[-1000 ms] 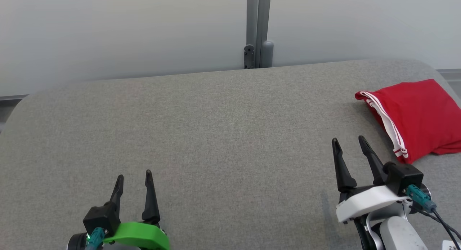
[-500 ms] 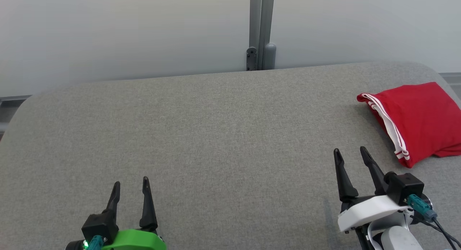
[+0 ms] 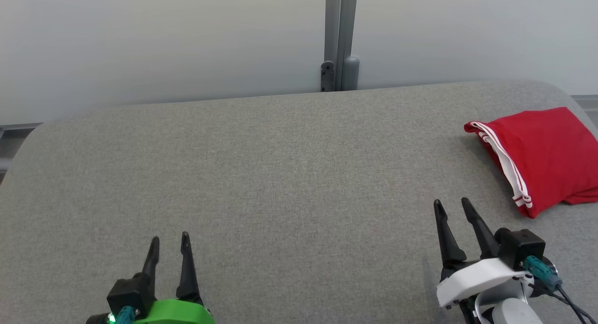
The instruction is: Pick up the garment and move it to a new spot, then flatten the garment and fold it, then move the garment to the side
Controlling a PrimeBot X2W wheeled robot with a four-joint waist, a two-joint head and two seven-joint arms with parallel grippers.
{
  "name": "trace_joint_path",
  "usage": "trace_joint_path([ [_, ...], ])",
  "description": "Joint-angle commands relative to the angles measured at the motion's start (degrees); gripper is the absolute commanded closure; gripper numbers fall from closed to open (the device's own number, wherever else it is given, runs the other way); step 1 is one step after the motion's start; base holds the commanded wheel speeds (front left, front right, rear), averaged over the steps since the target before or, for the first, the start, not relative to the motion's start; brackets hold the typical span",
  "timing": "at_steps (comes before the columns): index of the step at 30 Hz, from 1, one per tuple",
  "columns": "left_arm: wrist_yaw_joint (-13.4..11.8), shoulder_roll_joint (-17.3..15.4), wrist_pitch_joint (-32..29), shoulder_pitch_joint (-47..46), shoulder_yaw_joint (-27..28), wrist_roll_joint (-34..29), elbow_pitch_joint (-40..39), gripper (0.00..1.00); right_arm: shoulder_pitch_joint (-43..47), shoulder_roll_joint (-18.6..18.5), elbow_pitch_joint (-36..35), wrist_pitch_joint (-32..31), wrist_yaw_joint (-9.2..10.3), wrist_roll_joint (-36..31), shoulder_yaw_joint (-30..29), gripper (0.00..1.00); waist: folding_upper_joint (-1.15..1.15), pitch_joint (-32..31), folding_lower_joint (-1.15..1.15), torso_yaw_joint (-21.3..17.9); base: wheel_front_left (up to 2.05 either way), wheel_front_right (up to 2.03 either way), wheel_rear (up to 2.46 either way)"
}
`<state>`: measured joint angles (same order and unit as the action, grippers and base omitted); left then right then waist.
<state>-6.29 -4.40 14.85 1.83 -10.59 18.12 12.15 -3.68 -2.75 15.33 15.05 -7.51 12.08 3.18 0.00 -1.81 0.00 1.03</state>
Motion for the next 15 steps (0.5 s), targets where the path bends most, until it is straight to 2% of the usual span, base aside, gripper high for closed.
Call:
trace_joint_path([
  [1,0.01,0.06,-0.13,0.15,-0.03,0.04,0.38,1.00,0.20,0.08,0.36,-0.02,0.00,0.04,0.00,1.00,0.00,0.00,0.00,0.00,0.00,0.00,0.00],
  [4,0.09,0.18,-0.34,0.90,-0.10,0.47,1.79,1.00,1.18,0.28,1.69,-0.20,0.00,0.52,-0.04,1.00,0.00,0.01,0.00,-0.01,0.00,0.00,0.00],
  [15,2.10,0.38,-3.44,-0.54,2.48,11.25,1.82,1.00,0.54,0.21,1.19,-3.33,0.00,12.20,-1.49,1.00,0.00,0.18,0.00,-0.09,0.00,0.00,0.00],
])
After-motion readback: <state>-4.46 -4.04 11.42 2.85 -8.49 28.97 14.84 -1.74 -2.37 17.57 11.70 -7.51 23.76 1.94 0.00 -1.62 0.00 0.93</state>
